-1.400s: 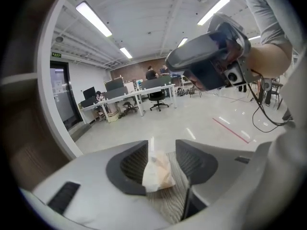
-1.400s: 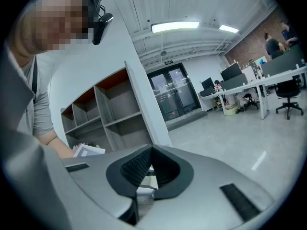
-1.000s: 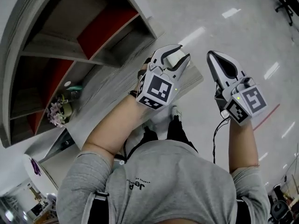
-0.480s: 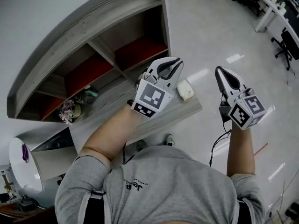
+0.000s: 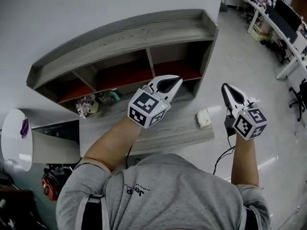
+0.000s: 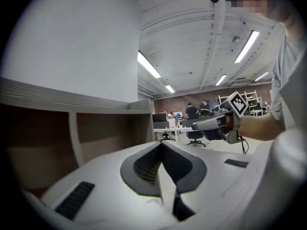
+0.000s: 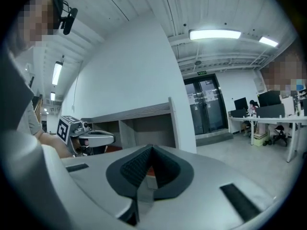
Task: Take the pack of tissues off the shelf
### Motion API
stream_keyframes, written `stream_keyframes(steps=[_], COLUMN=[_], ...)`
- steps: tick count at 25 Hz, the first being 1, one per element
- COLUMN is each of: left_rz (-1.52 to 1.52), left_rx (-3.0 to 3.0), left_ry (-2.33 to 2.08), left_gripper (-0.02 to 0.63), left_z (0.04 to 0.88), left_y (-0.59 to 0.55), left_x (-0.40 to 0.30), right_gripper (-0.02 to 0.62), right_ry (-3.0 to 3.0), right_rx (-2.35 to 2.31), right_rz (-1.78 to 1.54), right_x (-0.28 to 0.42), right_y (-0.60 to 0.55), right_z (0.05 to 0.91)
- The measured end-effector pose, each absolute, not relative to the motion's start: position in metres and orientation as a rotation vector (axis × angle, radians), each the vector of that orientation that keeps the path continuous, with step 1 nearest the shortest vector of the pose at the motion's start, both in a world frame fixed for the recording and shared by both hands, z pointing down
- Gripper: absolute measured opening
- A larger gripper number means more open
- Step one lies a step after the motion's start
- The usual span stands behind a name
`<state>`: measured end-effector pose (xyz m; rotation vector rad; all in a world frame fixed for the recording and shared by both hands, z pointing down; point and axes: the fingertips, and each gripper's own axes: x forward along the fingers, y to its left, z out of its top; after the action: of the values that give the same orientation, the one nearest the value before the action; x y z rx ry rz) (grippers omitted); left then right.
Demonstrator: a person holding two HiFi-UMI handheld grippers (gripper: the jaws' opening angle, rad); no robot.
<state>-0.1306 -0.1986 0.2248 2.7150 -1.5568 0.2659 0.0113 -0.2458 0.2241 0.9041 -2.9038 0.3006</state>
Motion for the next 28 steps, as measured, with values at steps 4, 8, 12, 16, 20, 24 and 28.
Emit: stream_keyframes(steps=[4,8,12,16,20,24,28], left_rz=[0.231,0.176,0.129,0.103,0.082,0.038,-0.004], left_rx=[2.638,2.566,2.514,2.453,2.392,2.334,2.275], left_ry=[-1.649,-1.734,-1.797,-1.871,-1.904,-1.923,-1.965], left_gripper=[0.011,0.011,0.011,0.011,0.011,0.011,0.011], left_z=[0.218,0.210,0.203,0.198,0.201,0.206,0.208], left_y=[-0.170,-0.132,-0.088,-0.039,0.004,0.038,0.065], left_x=[-0.189,-0.246,-0.300,-0.357,-0.404,-0.439,-0.466], right_gripper=[0.008,0.008,0.008,0.008,0.008,0.008,0.008], right_ry=[-2.920,-2.942,-2.955,-2.973,-3.001,-3.010,-3.010], right_rx=[0.791,0.677,0.594,0.489,0.413,0.345,0.280], right_rz=[0.287,0.273,0.278,0.273,0.277,0.279,0.294], right_x=[-0.039,-0.092,-0.144,-0.201,-0.251,-0.292,-0.322], right_y=[-0.237,-0.219,-0.192,-0.154,-0.118,-0.087,-0.065], right_z=[0.220,0.214,0.212,0.207,0.205,0.208,0.214])
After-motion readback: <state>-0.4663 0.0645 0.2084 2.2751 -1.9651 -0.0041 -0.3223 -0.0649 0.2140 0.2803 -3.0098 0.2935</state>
